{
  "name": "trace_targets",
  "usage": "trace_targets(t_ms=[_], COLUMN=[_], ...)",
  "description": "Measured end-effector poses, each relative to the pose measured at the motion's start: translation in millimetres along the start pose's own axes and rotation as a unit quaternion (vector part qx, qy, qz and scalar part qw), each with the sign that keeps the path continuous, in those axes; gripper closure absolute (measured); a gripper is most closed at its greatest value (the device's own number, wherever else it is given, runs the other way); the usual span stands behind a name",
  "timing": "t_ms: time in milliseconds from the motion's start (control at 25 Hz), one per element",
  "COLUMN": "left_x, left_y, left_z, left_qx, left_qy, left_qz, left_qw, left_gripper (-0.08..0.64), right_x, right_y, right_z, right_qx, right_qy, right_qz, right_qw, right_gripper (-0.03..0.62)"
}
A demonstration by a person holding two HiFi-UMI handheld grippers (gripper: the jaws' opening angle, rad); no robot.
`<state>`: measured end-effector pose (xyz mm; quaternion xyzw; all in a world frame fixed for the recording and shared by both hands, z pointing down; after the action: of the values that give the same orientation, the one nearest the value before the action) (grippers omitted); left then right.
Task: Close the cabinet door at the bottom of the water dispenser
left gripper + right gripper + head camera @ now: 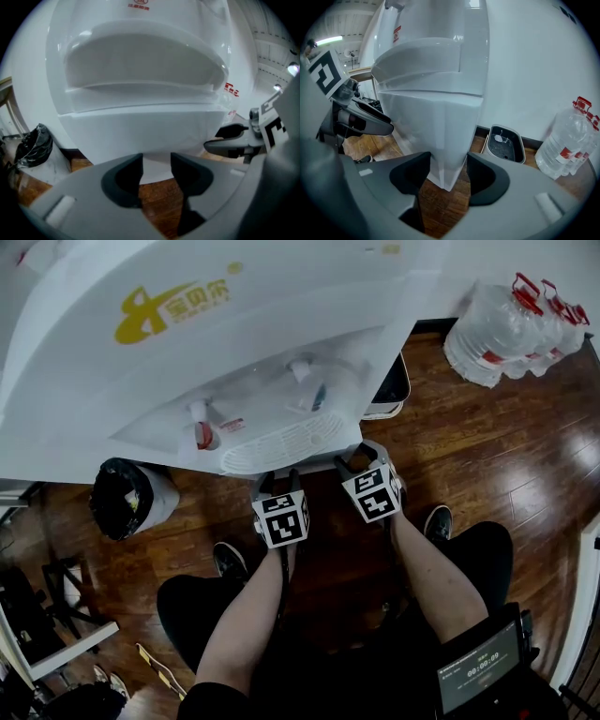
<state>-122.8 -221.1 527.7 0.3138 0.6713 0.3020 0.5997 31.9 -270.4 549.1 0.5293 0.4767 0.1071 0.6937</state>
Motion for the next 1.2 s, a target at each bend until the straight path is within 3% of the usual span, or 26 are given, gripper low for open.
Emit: trace_targets(t_ms=[680,840,1200], left_x=[-2,-5,-9], left_y=[-4,-7,-9], left_z=[0,2,2], left_qx=[0.029,0.032,0.029], left_qy=[-0.003,0.009,0.007], left_qz=[0.006,0.008,0.009], left_qw=[0.9995,0.9994,0.9995], left_gripper=[0.356,0.354,0.355], right_x=[-1,-6,-14], right_y=[-11,-18,-24], right_z=[5,10,14], right_qx=[0.045,0.068,0.054], right_qy=[0.009,0.03,0.034], right_qz=[0.002,0.005,0.002], right_qw=[0.999,0.997,0.998], right_gripper=[0.35,0.351,0.356])
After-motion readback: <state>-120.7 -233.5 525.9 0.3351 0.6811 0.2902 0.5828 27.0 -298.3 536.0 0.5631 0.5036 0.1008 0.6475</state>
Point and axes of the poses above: the fingertips, and each gripper's own axes: x backward along the fingers, z to its right, y out of its underside, the point moved 4 cm from there along x, backward along the fingers, and after that the axes turned 11 degrees about z, right-handed, at the moved point
